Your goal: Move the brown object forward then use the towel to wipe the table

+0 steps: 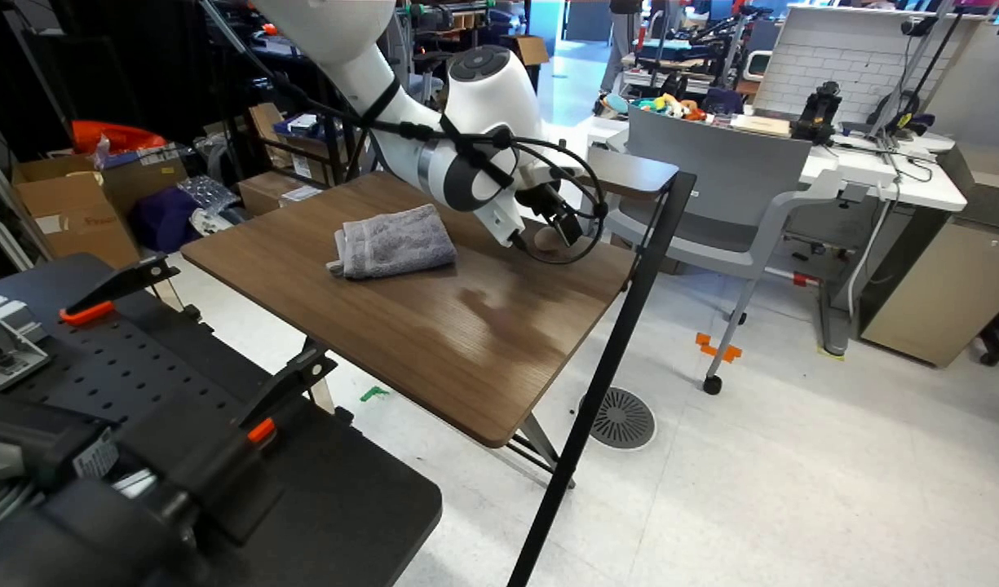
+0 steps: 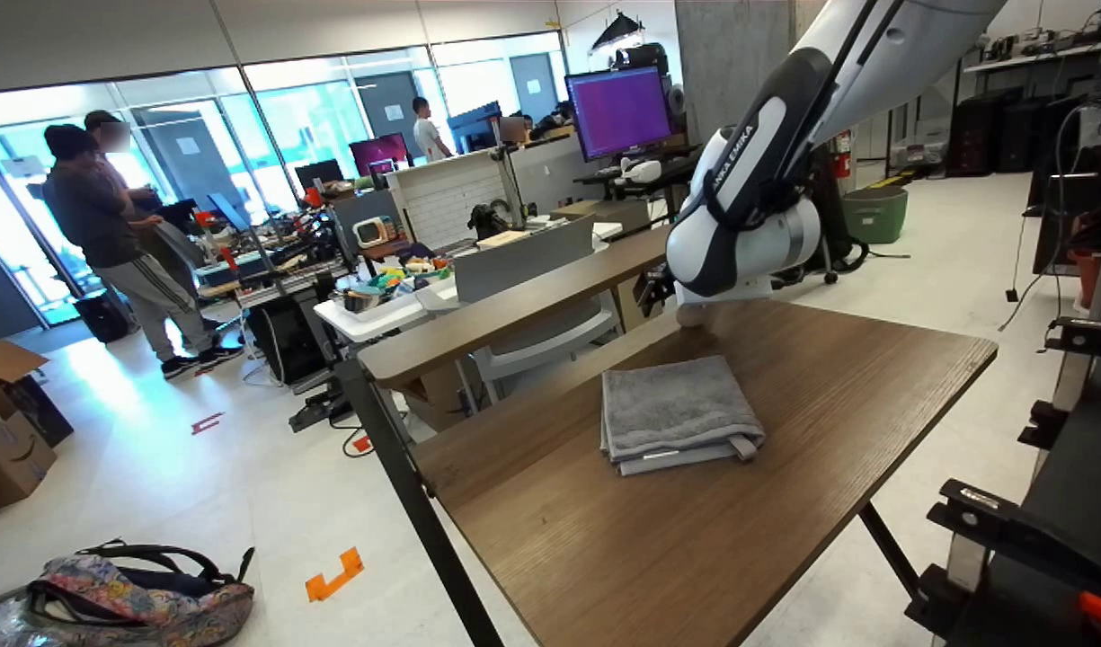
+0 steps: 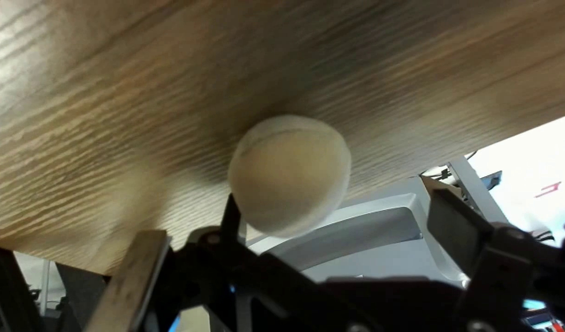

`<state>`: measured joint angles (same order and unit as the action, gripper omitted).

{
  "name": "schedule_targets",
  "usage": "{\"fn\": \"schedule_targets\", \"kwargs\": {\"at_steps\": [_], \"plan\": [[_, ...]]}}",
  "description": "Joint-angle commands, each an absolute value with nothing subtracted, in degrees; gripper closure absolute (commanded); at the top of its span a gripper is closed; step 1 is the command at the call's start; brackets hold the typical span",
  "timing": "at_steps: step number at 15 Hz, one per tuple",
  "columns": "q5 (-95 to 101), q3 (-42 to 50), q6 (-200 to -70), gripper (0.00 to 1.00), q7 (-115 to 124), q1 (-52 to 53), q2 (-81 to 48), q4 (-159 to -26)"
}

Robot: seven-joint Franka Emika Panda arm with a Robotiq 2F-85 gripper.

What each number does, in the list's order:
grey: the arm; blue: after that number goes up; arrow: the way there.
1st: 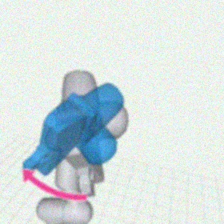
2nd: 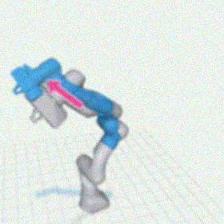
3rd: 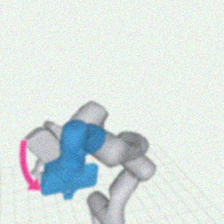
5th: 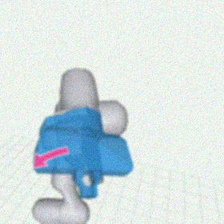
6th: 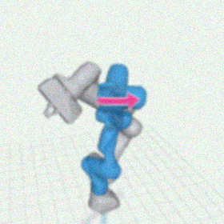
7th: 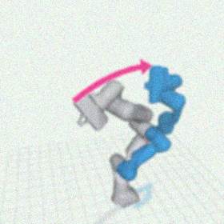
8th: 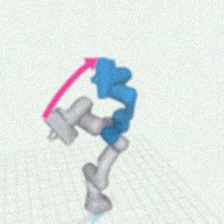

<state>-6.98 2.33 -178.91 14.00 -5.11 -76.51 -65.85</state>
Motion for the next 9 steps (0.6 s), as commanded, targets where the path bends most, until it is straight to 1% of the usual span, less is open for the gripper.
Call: {"fn": "schedule_targets", "kwargs": {"at_steps": [1,9], "plan": [[-9.3,5.5,-175.7,0.00,16.0,-2.8,-79.7,-60.0],[-7.8,11.1,-171.7,0.00,22.0,-0.6,-76.2,-64.5]]}}
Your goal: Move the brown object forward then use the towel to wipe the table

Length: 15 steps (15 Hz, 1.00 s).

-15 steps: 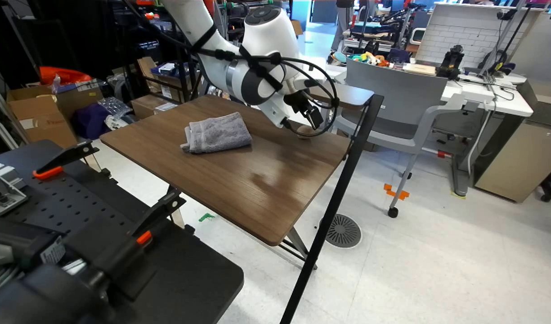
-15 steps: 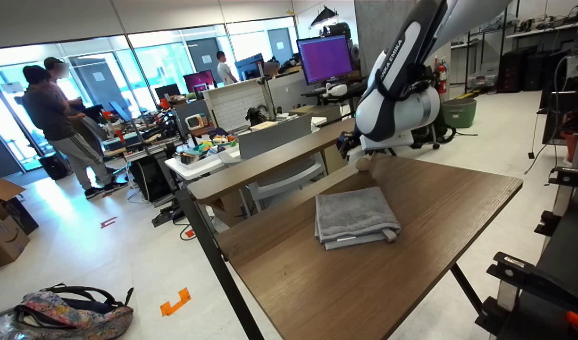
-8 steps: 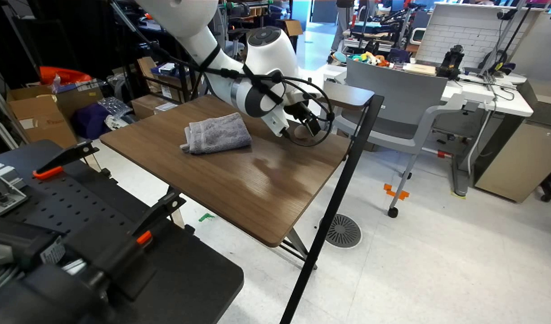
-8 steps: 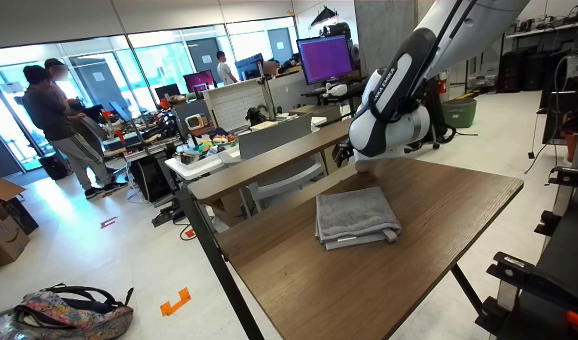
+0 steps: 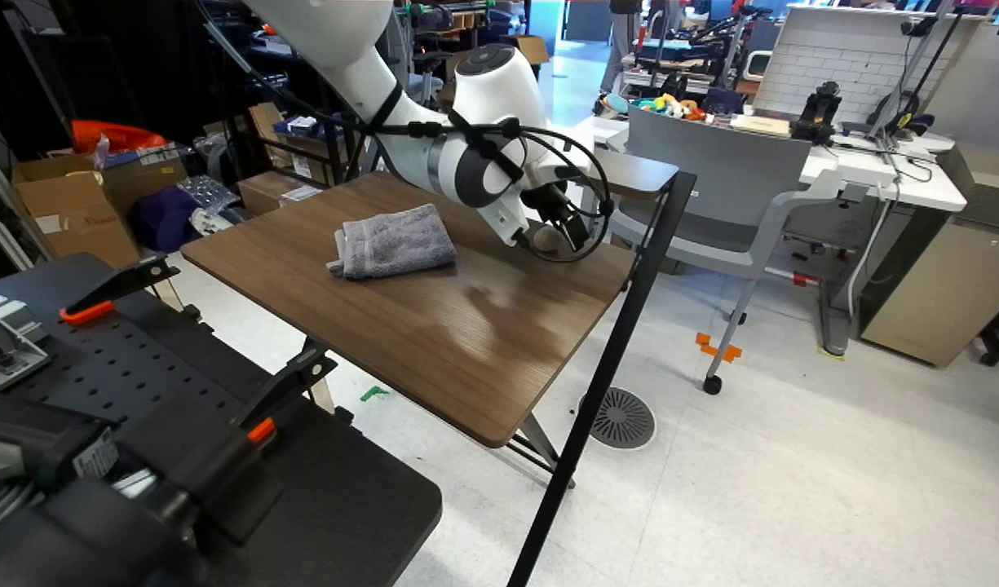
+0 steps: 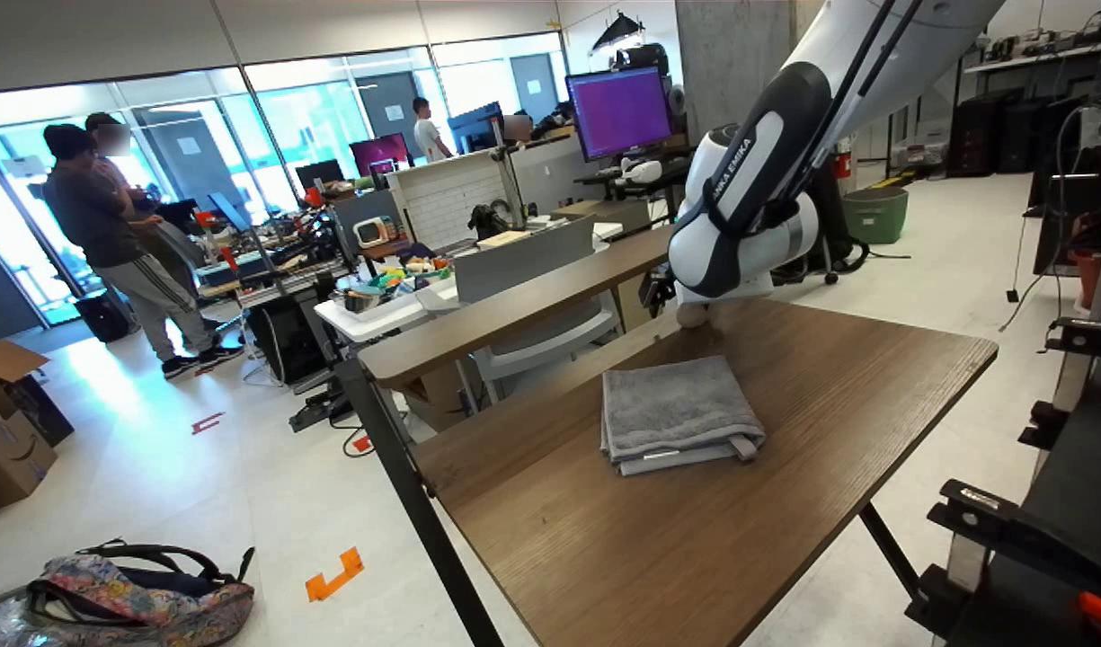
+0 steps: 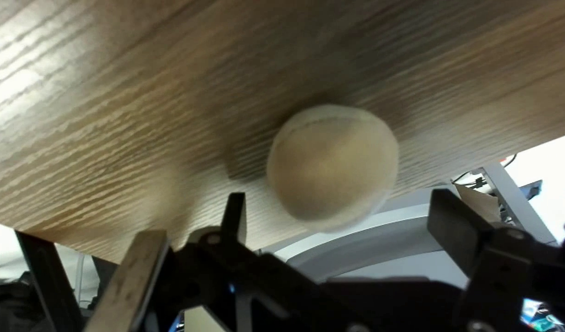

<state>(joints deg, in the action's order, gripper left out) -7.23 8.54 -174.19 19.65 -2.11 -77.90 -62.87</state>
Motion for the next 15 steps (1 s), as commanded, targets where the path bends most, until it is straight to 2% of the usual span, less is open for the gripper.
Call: {"fn": "schedule_targets", "kwargs": {"at_steps": [1,10,11,12,15], "plan": [[-7.7,10.9,-171.6,0.00,22.0,-0.7,-75.8,-65.2],[-7.5,8.2,-171.0,0.00,20.8,-0.2,-71.7,-71.3],[-7.6,7.6,-170.9,0.25,20.6,-0.4,-71.3,-71.7],[-7.5,7.5,-171.1,0.26,20.6,-0.4,-71.3,-71.7],[-8.9,7.5,-170.9,0.49,19.8,-0.6,-71.2,-71.4]]}}
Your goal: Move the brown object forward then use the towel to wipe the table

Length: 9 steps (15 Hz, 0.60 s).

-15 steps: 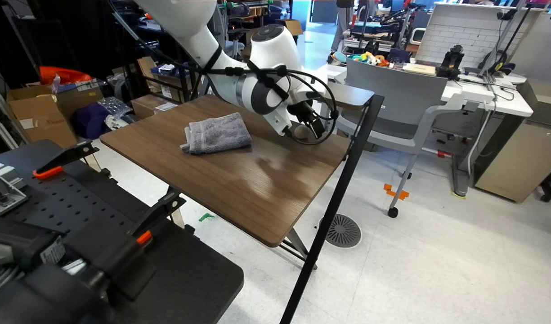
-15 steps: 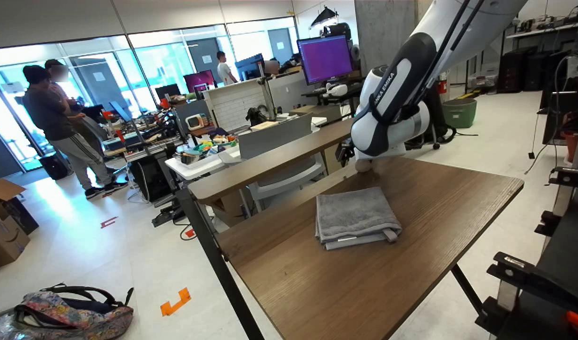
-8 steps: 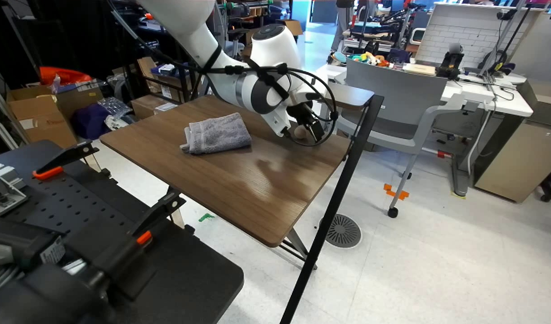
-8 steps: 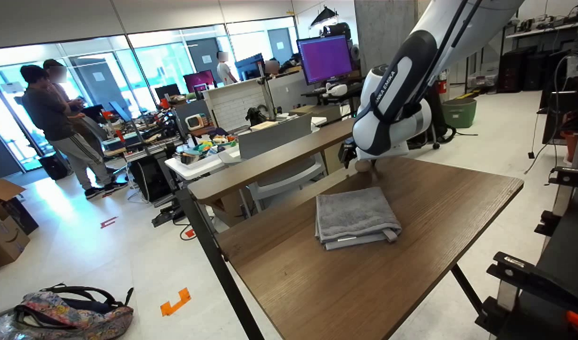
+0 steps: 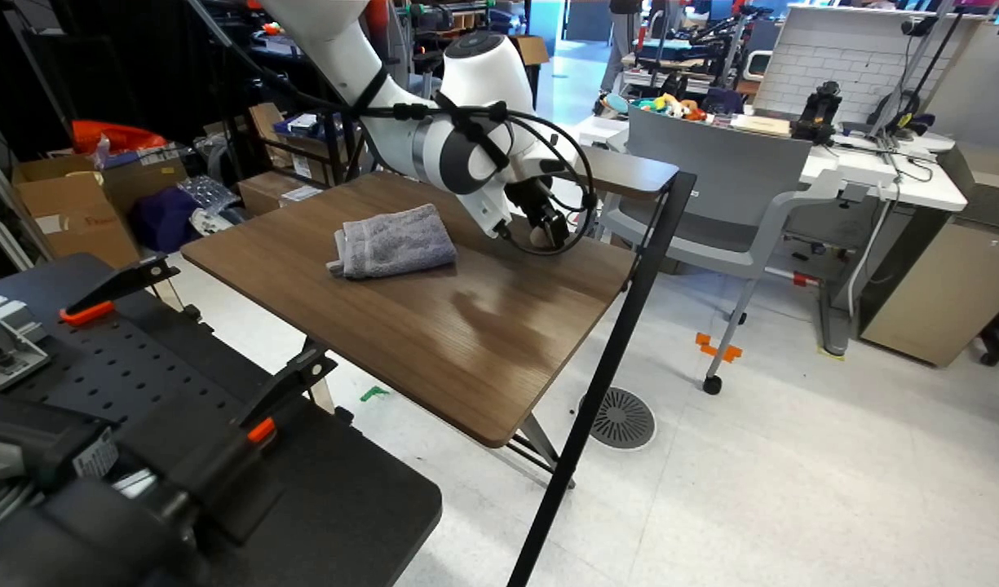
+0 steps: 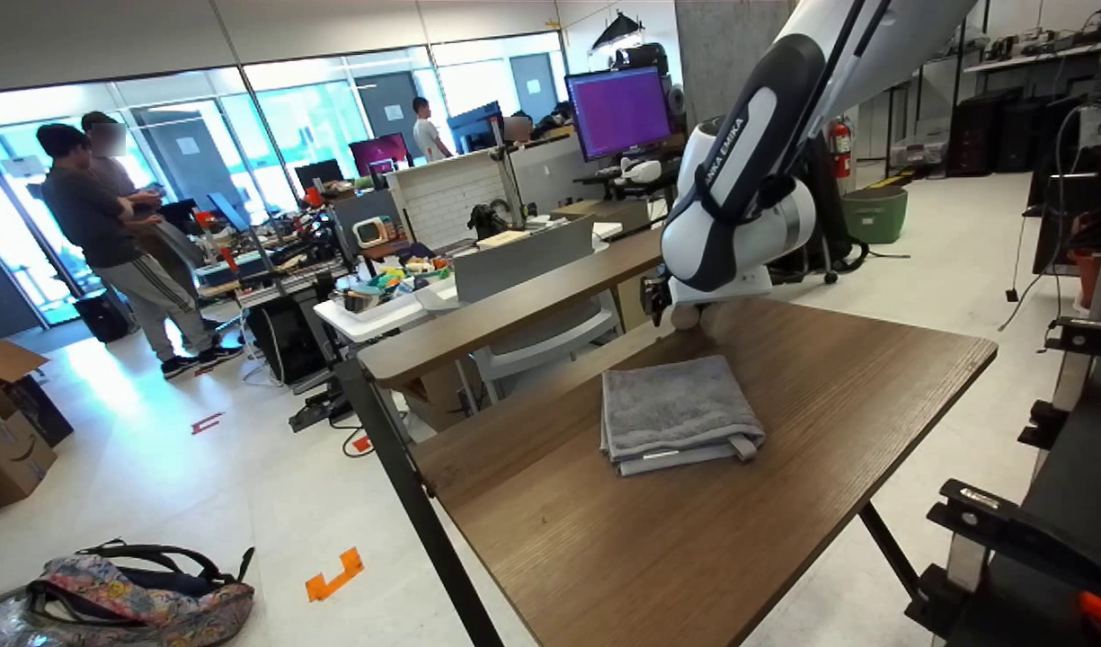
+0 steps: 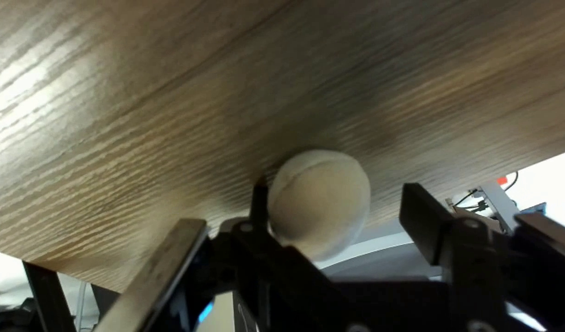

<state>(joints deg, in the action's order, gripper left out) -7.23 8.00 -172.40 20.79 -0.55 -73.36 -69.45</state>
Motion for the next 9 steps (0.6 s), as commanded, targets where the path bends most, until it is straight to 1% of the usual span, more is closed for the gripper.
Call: {"fn": "schedule_targets", "kwargs": {"at_steps": [1,2,3,4,5,6,7,8,9], "plan": [[-8.9,7.4,-170.9,0.58,19.8,-0.7,-71.1,-71.4],[-8.9,7.4,-170.8,0.64,19.8,-0.7,-70.6,-71.9],[-8.9,7.6,-170.6,0.73,19.8,-0.7,-70.0,-72.7],[-7.7,7.4,-170.3,0.80,20.7,-0.9,-68.8,-74.3],[-7.6,7.5,-169.9,0.88,20.6,-0.8,-67.5,-76.2],[-7.5,7.9,-169.0,0.95,20.5,-0.6,-65.1,-79.5],[-7.3,8.0,-168.1,0.99,20.1,-0.6,-62.9,-82.5],[-7.1,8.2,-166.3,1.00,19.6,-0.7,-60.0,-85.9],[-8.0,8.9,-164.0,0.97,18.8,-0.5,-57.9,-88.0]]}}
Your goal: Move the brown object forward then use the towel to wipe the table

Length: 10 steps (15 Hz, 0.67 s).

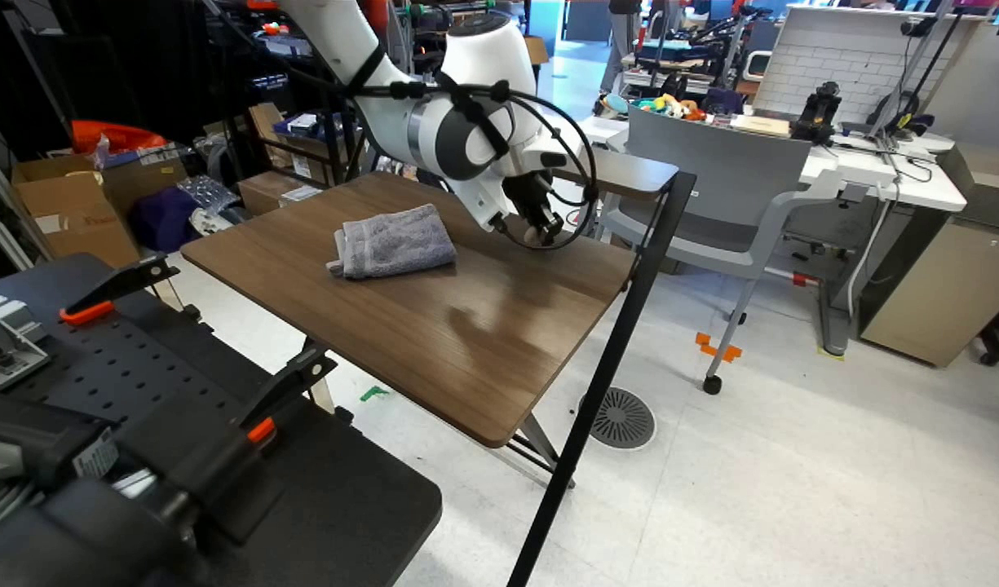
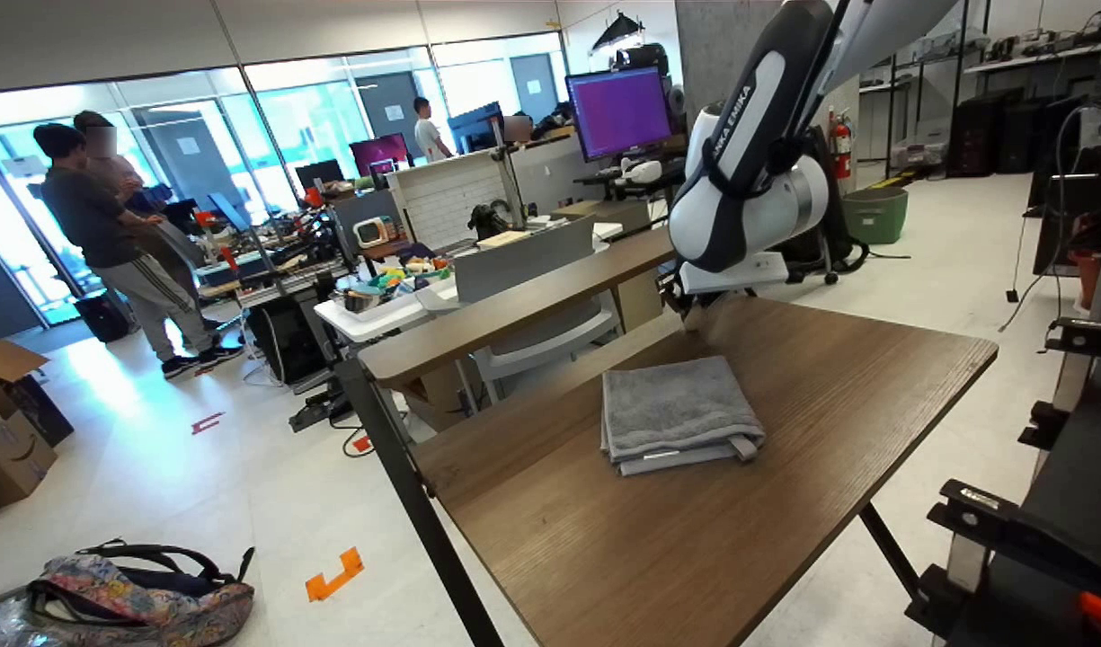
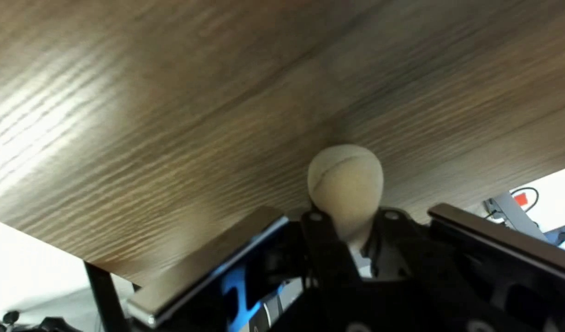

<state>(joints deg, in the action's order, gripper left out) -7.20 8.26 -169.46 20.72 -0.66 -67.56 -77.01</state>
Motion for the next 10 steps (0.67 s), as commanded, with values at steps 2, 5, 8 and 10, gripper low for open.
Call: {"fn": "schedule_targets", "kwargs": {"at_steps": [2,5,8,10], "plan": [[-7.2,9.5,-159.7,0.99,17.6,-1.0,-52.6,-93.3],[-5.5,12.0,-152.9,0.97,16.4,-1.0,-44.6,-101.5],[-2.7,12.9,-145.3,0.97,12.5,-1.7,-37.6,-109.8],[-0.1,13.6,-140.8,0.97,11.8,-1.5,-35.4,-113.8]]}}
